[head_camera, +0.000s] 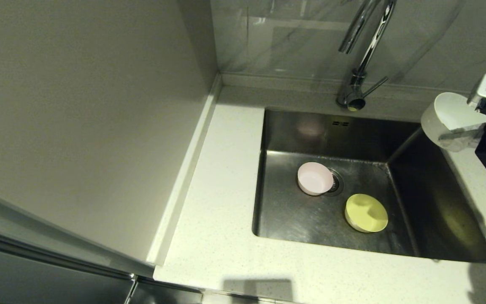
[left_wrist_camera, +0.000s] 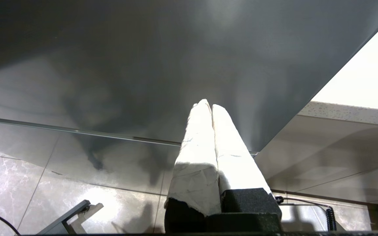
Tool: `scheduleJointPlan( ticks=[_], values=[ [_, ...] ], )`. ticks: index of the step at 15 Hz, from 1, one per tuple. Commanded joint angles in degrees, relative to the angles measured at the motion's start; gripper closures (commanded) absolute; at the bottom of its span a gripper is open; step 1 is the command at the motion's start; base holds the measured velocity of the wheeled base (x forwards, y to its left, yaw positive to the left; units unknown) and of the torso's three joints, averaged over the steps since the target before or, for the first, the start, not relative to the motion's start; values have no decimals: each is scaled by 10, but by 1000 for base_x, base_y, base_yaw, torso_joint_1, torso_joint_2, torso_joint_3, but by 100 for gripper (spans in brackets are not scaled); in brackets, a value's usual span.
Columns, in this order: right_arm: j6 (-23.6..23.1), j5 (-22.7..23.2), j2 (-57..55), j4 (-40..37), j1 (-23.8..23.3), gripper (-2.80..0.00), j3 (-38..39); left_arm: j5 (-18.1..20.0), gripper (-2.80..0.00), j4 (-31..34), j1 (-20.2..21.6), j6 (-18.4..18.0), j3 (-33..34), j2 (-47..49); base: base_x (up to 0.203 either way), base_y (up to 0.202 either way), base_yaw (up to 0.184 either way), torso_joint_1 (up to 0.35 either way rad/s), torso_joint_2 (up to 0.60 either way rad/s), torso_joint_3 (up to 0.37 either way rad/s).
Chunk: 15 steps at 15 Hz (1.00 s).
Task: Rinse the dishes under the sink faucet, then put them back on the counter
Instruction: Put a bowl back to the table from the sink
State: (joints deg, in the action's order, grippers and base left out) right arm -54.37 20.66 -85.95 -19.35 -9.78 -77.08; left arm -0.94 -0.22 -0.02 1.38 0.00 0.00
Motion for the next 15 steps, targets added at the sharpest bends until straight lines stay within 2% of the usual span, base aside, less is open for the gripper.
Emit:
scheduleJointPlan(
  ticks=[1,3,7,9,15],
  values=[
    [-28,1,-16,-7,-1,0,-30,0,0,0,0,0,0,-1,0,0,0,0,0,0],
    [-42,-11,-35,-30,-1,0,-55,0,0,0,0,0,0,-1,0,0,0,0,0,0],
    [-44,-91,-68,-30,-1,0,-63,0,0,0,0,0,0,-1,0,0,0,0,0,0],
    [-44,-104,-98,-28,-3,0,-89,0,0,0,0,0,0,-1,0,0,0,0,0,0],
    [-43,-138,-204,78,-23,0,-133,0,0,0,0,0,0,-1,0,0,0,0,0,0]
  ],
)
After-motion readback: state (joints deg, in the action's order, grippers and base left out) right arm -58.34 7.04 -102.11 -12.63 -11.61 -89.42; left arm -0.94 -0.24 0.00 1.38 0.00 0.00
